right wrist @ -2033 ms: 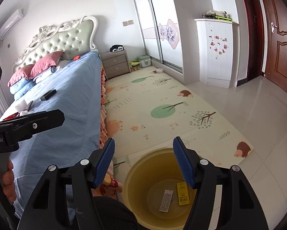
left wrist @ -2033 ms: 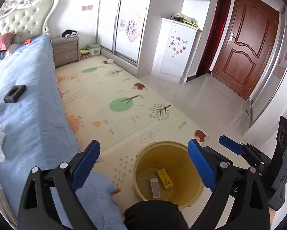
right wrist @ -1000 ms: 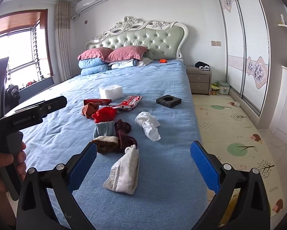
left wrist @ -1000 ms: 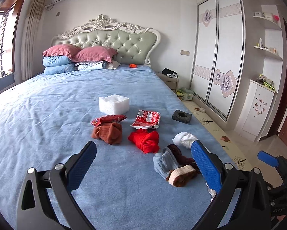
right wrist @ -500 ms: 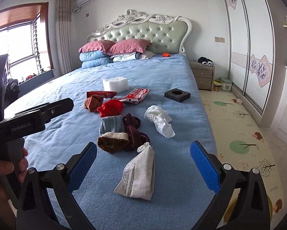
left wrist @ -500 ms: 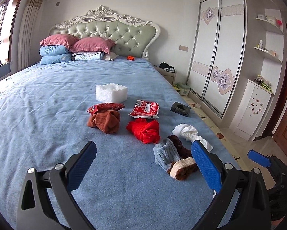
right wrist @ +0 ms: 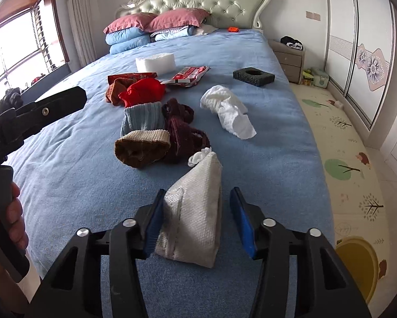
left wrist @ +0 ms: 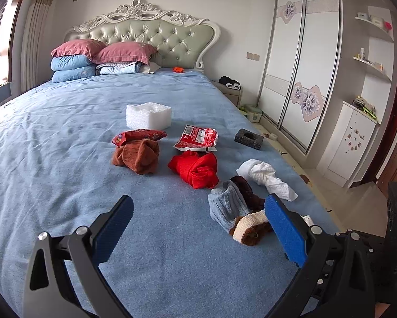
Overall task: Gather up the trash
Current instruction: 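Grasp the white cloth bag with the right gripper while the left grasps the grey sock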
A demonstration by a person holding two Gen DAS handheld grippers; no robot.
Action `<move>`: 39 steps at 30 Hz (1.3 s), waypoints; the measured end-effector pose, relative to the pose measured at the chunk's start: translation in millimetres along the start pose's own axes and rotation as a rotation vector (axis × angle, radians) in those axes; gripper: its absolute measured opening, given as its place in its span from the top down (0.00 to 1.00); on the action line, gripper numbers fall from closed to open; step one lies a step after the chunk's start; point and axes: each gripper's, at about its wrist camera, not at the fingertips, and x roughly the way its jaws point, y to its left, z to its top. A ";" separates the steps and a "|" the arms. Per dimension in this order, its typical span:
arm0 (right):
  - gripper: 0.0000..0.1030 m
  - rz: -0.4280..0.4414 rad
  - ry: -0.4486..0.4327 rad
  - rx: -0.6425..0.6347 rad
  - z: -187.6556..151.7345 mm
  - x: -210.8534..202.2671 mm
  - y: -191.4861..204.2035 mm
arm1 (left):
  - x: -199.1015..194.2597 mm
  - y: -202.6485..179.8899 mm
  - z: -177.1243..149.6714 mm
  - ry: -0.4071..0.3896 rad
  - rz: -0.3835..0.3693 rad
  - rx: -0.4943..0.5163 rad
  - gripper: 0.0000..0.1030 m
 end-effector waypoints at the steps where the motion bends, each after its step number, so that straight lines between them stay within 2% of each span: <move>1: 0.74 0.007 0.001 -0.003 -0.4 -0.8 -0.7 | 1.3 -1.2 -0.4 0.004 -0.001 0.002 0.04; 4: 0.79 0.032 -0.025 -0.001 -3.0 -7.4 -5.8 | 6.6 -4.7 -1.8 0.021 -0.013 0.002 0.04; 12: 0.78 0.050 -0.132 0.023 0.9 -35.9 -21.4 | 33.3 -18.0 -7.4 0.112 -0.025 -0.014 0.04; 16: 0.78 0.049 -0.148 0.027 0.8 -43.0 -28.4 | 52.1 -17.0 -9.4 0.186 -0.048 -0.075 0.04; 20: 0.78 0.064 -0.155 0.039 -0.7 -46.3 -35.0 | 74.0 -12.8 -10.5 0.268 -0.038 -0.137 0.05; 23: 0.78 0.071 -0.158 0.048 -2.1 -47.5 -38.9 | 78.4 -13.7 -12.4 0.273 -0.005 -0.141 0.14; 25: 0.78 0.072 -0.161 0.054 -3.0 -49.5 -42.5 | 78.2 -14.8 -12.5 0.267 -0.002 -0.138 0.30; 26: 0.78 0.073 -0.162 0.057 -3.1 -50.1 -44.0 | 78.1 -14.3 -13.0 0.266 -0.014 -0.137 0.45; 27: 0.78 0.074 -0.163 0.059 -3.3 -50.7 -45.2 | 78.0 -14.8 -13.5 0.266 -0.037 -0.137 0.53; 28: 0.78 0.075 -0.165 0.061 -3.2 -51.2 -46.0 | 79.5 -14.6 -13.1 0.271 -0.058 -0.138 0.69; 29: 0.78 0.077 -0.168 0.063 -3.2 -52.2 -46.7 | 79.7 -15.3 -13.2 0.271 -0.061 -0.137 0.74; 32: 0.78 0.082 -0.175 0.063 -4.1 -54.9 -46.3 | 72.9 -15.6 -12.2 0.241 -0.082 -0.142 0.80; 39: 0.78 0.075 -0.194 0.064 -5.1 -65.4 -51.6 | 37.4 -14.7 -7.6 0.136 -0.058 -0.137 0.81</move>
